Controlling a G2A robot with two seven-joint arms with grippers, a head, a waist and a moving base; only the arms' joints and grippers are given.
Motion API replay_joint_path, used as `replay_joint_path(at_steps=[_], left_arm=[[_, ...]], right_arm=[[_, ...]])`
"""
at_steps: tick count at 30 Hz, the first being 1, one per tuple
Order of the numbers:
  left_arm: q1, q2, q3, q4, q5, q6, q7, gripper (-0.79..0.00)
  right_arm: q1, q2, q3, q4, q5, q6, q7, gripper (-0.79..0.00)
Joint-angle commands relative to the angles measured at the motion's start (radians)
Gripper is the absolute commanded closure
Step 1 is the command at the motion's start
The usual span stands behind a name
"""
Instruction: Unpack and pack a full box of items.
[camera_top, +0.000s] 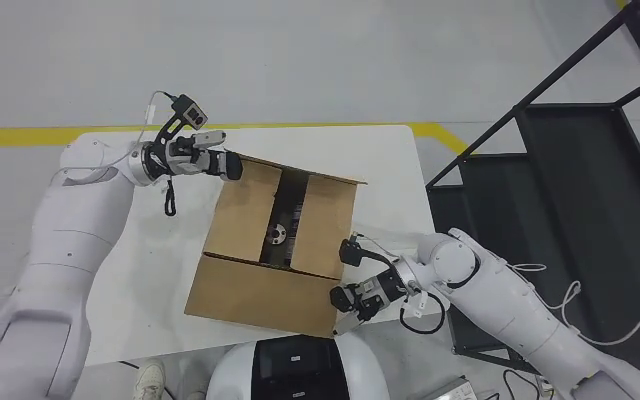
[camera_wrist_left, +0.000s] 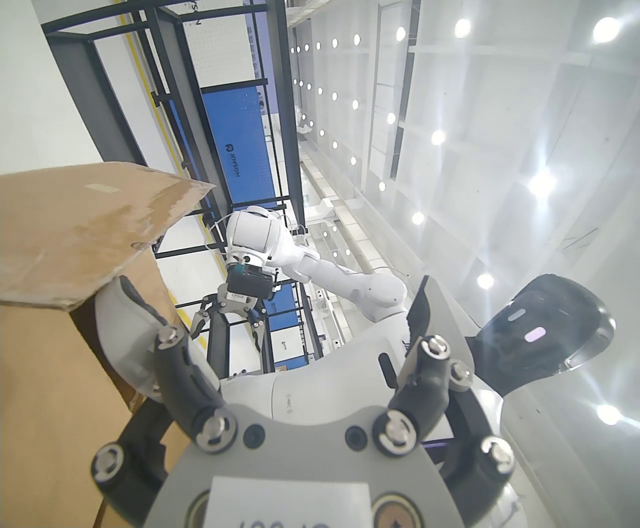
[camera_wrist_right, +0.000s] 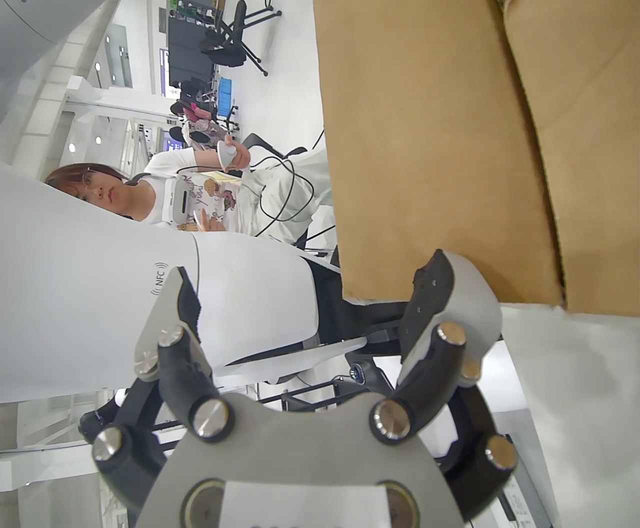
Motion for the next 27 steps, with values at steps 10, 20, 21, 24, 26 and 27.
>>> replay_joint_path(at_steps=[10,20,21,24,26,27], left_arm=[[-0.197,-0.113,0.13,0.277,0.059,-0.108,0.159,-0.785],[-0.296,-0.178,0.246,0.429,0.335,-0.119,0.393,-0.785],[-0.301,-0.183,0.257,0.433,0.366,-0.126,0.409,-0.785],[-0.303,-0.191,0.262,0.439,0.378,-0.139,0.418,-0.785],[-0.303,-0.191,0.262,0.439,0.378,-0.139,0.418,-0.785],[-0.303,-0.191,0.262,0.439,0.378,-0.139,0.418,-0.785]], right_arm=[[-0.026,0.043,0.019,-0.016,0.041,-0.035,-0.035,-0.785],[-0.036,0.072,0.02,-0.021,0.063,-0.059,-0.059,-0.785],[-0.036,0.074,0.019,-0.021,0.065,-0.061,-0.061,-0.785],[-0.035,0.08,0.016,-0.023,0.07,-0.065,-0.065,-0.785],[-0.032,0.084,0.013,-0.025,0.073,-0.066,-0.066,-0.785],[-0.031,0.085,0.011,-0.026,0.074,-0.066,-0.066,-0.785]])
